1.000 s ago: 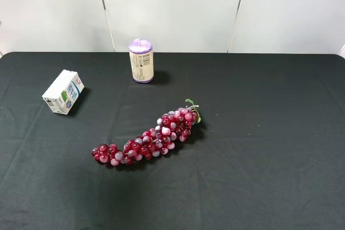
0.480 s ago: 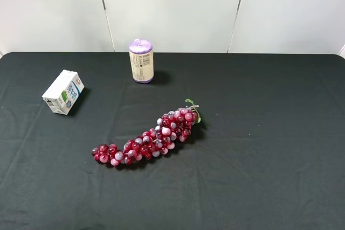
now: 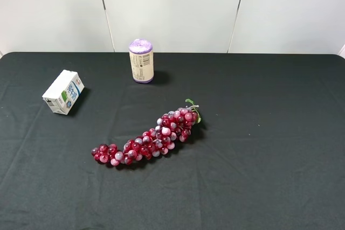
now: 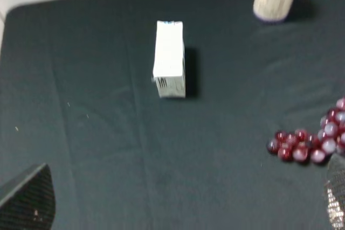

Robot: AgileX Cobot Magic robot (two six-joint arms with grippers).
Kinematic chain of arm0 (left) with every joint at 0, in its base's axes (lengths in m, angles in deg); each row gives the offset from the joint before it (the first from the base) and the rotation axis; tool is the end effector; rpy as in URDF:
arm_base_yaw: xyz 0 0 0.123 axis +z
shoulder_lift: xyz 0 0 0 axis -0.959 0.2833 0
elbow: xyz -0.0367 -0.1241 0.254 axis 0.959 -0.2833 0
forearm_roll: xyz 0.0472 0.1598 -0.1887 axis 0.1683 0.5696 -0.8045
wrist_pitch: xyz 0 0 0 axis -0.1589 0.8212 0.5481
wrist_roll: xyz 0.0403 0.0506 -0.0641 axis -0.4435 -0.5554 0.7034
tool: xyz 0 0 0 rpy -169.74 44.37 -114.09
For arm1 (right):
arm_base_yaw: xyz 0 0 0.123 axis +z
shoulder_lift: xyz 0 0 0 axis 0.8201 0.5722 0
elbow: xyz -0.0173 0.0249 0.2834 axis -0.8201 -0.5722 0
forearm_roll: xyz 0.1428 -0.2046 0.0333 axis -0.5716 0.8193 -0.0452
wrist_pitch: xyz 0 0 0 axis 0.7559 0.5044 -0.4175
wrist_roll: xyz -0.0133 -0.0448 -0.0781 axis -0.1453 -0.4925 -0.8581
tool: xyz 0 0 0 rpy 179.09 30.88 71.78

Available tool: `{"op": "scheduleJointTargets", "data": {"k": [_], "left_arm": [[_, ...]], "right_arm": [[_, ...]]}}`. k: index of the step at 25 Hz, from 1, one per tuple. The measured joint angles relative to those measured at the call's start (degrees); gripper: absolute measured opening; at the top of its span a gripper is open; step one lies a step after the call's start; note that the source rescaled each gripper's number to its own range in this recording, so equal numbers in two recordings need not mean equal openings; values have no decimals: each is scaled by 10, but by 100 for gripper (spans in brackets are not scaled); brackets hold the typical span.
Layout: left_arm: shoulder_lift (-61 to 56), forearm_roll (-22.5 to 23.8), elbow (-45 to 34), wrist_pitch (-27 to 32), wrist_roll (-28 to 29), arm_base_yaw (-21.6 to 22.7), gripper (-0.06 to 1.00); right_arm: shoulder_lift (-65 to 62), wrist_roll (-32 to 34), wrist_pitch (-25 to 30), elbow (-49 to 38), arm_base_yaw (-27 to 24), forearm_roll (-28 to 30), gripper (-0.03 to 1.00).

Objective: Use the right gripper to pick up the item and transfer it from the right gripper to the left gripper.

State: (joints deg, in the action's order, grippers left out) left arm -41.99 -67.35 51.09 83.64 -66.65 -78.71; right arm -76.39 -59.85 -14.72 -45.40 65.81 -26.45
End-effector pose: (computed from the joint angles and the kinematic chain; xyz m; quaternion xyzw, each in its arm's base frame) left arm -0.0057 0.0006 0.3600 0.0821 0.8498 0.0033 0.5207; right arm -0.0040 0.0017 0.2782 -0.1080 0.8380 0.0468 0.5329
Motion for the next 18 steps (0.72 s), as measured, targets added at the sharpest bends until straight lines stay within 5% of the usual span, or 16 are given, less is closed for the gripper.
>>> {"op": "scheduleJointTargets", "data": {"k": [7, 18], "left_arm": [[-132, 0, -151, -5, 4, 0, 100], [-134, -10, -198, -59, 26, 0, 100]], "right_arm": [[0, 0, 0, 0, 0, 0, 100], [0, 0, 0, 0, 0, 0, 100]]}}
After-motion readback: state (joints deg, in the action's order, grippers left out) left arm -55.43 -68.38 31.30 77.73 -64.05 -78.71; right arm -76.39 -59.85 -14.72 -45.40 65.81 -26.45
